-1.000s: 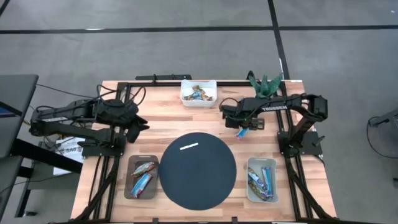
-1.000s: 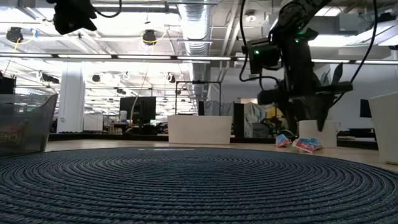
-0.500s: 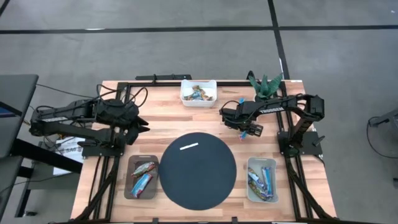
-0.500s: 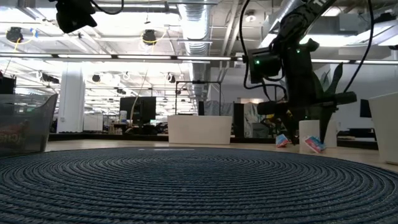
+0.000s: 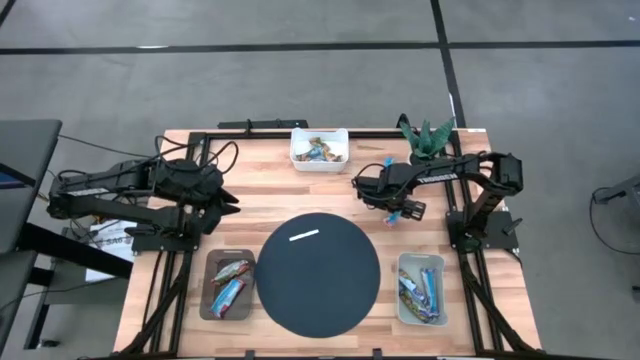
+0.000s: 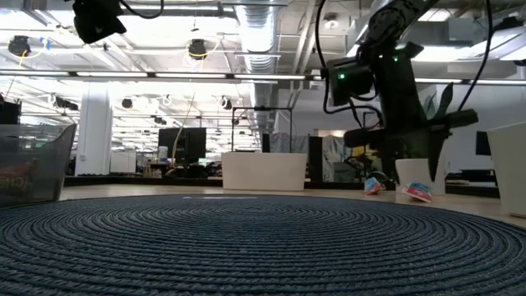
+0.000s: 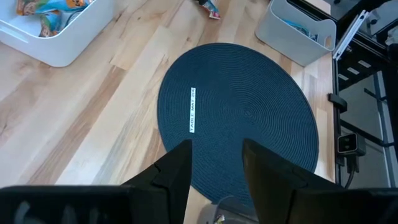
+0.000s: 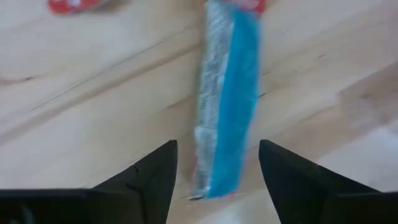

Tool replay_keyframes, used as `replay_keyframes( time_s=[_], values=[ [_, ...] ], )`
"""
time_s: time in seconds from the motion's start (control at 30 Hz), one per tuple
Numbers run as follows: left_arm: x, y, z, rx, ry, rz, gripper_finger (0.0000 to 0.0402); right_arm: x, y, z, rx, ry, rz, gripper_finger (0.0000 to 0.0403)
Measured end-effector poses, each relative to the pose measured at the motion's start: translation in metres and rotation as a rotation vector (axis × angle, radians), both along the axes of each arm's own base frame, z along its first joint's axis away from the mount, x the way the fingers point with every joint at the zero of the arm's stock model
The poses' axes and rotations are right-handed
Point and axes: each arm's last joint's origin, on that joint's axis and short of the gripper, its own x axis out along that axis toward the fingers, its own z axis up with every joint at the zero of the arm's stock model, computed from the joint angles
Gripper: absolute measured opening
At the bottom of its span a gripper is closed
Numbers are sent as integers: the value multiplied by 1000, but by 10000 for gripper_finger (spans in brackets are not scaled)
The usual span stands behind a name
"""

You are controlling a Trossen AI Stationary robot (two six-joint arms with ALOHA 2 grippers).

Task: Pick and place Granola Bars by type
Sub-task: Put the red granola bar into the black bin

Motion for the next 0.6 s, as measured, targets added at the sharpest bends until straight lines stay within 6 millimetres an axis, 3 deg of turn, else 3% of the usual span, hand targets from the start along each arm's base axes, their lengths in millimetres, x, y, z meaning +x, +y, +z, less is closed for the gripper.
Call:
replay_keyframes(
  time_s=[0.23,0.6],
  values=[
    [0,0,0,1,0,-15,133,-6,1,7,22,93,46,204],
    [0,0,0,1,-1,-14,133,-7,2,-13,31,23,10,203]
  ],
)
